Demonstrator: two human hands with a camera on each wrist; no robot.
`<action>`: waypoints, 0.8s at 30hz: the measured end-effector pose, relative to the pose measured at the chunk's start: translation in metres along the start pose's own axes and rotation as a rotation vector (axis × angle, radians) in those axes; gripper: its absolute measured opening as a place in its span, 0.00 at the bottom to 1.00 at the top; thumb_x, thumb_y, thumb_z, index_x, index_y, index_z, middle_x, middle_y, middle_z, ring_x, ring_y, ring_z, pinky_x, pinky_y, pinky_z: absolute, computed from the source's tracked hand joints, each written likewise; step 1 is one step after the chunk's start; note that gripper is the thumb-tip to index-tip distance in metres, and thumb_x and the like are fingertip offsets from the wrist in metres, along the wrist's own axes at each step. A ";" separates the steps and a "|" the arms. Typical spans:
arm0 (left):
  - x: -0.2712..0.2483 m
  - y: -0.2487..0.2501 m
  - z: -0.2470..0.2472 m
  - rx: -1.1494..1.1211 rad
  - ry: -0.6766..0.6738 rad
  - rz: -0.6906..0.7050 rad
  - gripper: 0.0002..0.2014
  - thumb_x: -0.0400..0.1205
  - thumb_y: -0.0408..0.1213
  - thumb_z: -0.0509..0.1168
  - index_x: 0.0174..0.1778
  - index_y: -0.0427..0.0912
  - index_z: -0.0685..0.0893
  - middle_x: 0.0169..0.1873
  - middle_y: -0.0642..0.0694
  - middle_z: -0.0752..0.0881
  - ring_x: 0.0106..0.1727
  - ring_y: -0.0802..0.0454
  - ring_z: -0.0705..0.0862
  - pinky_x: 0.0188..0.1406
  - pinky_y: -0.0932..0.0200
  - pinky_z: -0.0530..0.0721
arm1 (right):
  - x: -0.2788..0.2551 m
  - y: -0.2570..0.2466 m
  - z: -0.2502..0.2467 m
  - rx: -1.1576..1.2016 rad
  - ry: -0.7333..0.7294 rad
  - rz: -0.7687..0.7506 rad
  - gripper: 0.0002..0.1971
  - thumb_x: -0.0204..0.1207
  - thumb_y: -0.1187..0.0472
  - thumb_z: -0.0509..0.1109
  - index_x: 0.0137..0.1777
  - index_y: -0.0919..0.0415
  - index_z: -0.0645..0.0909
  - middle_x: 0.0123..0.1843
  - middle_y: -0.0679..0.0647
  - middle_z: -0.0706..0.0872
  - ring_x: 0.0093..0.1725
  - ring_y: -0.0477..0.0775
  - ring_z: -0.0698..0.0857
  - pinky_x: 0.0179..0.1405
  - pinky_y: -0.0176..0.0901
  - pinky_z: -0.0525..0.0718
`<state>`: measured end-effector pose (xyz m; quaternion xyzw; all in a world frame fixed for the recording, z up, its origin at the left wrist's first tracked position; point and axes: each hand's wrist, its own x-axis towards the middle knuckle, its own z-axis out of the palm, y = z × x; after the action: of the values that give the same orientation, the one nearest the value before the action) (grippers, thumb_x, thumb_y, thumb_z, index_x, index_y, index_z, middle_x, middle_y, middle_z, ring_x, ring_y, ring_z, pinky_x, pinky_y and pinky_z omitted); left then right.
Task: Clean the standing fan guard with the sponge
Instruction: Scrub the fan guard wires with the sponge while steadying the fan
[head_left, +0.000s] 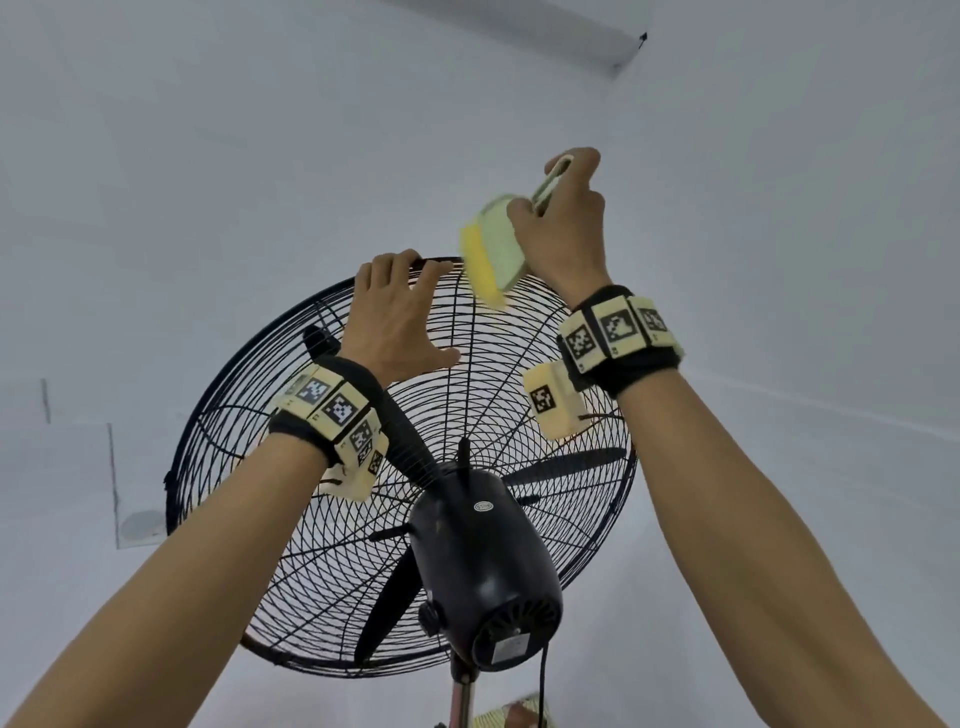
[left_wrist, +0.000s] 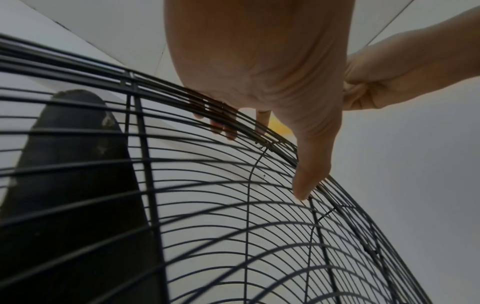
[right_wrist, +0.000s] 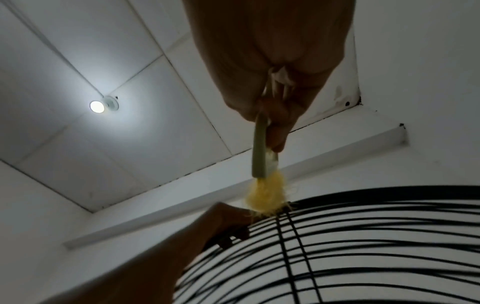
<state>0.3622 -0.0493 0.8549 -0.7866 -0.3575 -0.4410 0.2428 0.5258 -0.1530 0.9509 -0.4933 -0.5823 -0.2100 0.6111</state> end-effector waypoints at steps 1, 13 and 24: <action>0.000 0.000 0.001 -0.001 0.003 -0.003 0.51 0.65 0.62 0.80 0.83 0.47 0.71 0.76 0.37 0.74 0.76 0.32 0.71 0.80 0.38 0.64 | -0.004 0.000 0.004 0.015 0.021 -0.012 0.18 0.83 0.65 0.67 0.68 0.65 0.65 0.43 0.50 0.79 0.41 0.60 0.87 0.40 0.52 0.86; 0.000 -0.001 0.003 0.005 0.016 0.011 0.51 0.65 0.63 0.79 0.82 0.48 0.71 0.75 0.38 0.74 0.75 0.33 0.71 0.79 0.38 0.66 | -0.014 -0.007 0.011 -0.014 0.021 -0.034 0.17 0.84 0.67 0.65 0.68 0.66 0.64 0.42 0.50 0.79 0.41 0.62 0.87 0.44 0.59 0.88; -0.002 -0.012 -0.001 0.021 -0.020 -0.012 0.54 0.65 0.69 0.80 0.86 0.57 0.69 0.79 0.39 0.72 0.76 0.32 0.71 0.77 0.33 0.64 | -0.040 -0.004 0.002 0.085 0.091 -0.061 0.17 0.84 0.67 0.68 0.67 0.66 0.65 0.42 0.45 0.80 0.40 0.55 0.90 0.39 0.47 0.92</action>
<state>0.3511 -0.0432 0.8543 -0.7861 -0.3693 -0.4310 0.2447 0.5121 -0.1653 0.9146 -0.4386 -0.5771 -0.2259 0.6509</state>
